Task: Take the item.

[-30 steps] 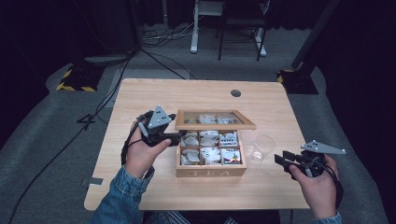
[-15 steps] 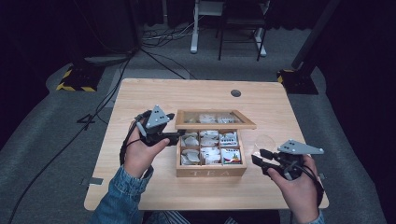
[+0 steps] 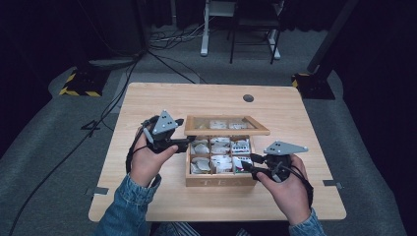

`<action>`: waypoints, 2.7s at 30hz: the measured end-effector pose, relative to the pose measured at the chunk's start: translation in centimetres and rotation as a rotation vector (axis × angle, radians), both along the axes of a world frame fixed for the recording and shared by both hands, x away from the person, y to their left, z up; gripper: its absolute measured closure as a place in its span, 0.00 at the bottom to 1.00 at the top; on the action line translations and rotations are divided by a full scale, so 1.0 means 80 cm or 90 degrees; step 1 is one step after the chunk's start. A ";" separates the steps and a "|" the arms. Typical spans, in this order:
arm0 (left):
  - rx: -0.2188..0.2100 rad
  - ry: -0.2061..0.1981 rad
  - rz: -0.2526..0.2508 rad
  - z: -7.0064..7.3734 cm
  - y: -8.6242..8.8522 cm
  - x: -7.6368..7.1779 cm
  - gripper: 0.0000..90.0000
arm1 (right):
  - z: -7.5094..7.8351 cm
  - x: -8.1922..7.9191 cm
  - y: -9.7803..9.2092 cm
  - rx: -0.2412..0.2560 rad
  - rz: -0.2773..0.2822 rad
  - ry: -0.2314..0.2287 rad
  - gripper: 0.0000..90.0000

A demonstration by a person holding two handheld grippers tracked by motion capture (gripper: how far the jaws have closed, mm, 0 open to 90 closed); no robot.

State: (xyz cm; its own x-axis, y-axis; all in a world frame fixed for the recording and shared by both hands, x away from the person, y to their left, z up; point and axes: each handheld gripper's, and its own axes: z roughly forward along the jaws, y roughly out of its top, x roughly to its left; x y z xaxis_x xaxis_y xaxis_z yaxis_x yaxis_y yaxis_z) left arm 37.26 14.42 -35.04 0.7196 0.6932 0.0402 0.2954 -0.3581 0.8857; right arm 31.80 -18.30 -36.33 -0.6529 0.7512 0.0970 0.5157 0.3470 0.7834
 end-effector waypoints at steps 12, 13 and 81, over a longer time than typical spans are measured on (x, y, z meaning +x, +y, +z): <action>-0.001 -0.004 -0.001 -0.001 0.000 0.002 0.38 | -0.011 0.013 0.046 -0.013 0.036 -0.005 0.60; 0.001 -0.004 -0.001 -0.001 0.000 0.002 0.38 | -0.013 0.014 0.052 -0.013 0.043 -0.003 0.60; 0.011 -0.008 -0.004 -0.003 -0.003 0.003 0.38 | -0.056 0.034 0.140 -0.107 0.131 -0.051 0.98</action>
State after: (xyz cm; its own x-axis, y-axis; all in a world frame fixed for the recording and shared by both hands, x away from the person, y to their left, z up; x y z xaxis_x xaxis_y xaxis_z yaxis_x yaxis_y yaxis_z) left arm 37.47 14.17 -35.30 0.7234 0.6877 0.0614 0.2817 -0.3752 0.8831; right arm 34.56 -7.09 -40.84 -0.7942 0.6029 -0.0761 0.3589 0.5664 0.7419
